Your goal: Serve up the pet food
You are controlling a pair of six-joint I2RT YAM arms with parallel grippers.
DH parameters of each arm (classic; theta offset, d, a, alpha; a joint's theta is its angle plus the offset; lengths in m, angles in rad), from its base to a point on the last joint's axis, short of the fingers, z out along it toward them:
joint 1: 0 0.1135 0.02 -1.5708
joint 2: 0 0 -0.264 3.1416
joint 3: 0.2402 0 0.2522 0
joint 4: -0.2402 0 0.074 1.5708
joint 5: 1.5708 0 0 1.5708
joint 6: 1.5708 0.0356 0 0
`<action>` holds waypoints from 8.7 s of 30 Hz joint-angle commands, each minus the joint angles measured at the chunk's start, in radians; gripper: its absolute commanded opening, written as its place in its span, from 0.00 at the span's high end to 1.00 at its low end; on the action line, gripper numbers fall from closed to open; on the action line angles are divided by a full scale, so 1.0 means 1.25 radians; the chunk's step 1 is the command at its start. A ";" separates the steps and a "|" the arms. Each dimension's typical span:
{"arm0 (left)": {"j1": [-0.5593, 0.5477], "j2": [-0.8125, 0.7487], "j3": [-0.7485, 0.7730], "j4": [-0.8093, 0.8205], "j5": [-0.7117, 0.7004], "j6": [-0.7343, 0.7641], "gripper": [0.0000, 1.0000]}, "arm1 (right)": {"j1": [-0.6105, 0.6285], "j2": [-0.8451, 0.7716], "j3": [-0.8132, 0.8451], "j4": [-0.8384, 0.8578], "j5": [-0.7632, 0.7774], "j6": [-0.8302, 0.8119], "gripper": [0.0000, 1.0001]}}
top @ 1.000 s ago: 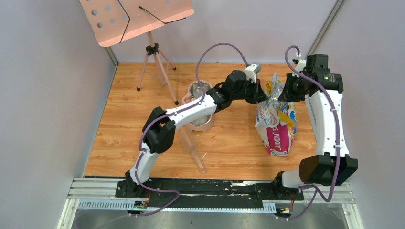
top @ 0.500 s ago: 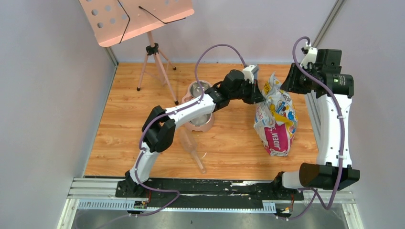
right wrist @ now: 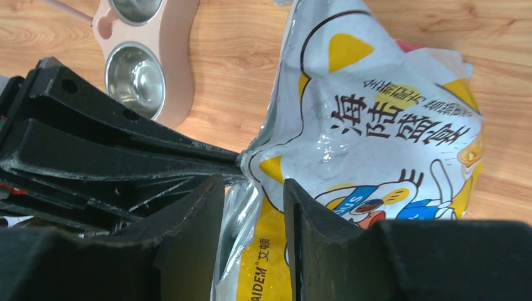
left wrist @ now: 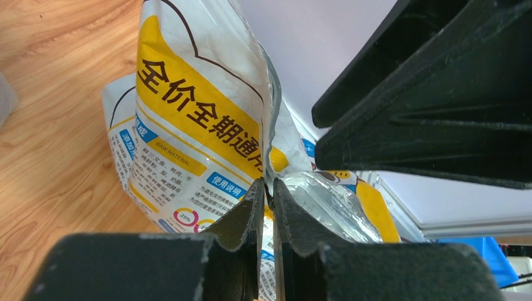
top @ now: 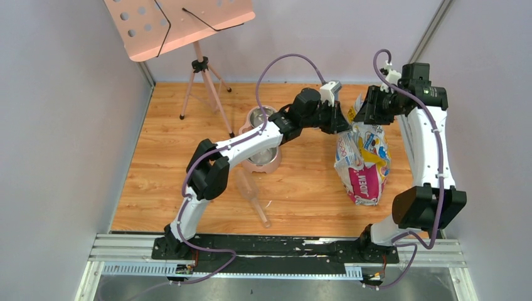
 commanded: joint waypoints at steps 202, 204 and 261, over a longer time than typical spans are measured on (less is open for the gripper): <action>0.410 -0.746 -0.729 -0.571 -0.230 0.363 0.00 | 0.400 -0.180 -0.082 0.230 -0.174 -0.141 0.00; 0.410 -0.744 -0.742 -0.565 -0.248 0.363 0.00 | 0.399 -0.185 -0.070 0.232 -0.138 -0.138 0.00; 0.335 -0.623 -0.451 -0.531 0.276 0.624 1.00 | 0.420 -0.169 -0.149 0.297 -0.102 -0.070 0.27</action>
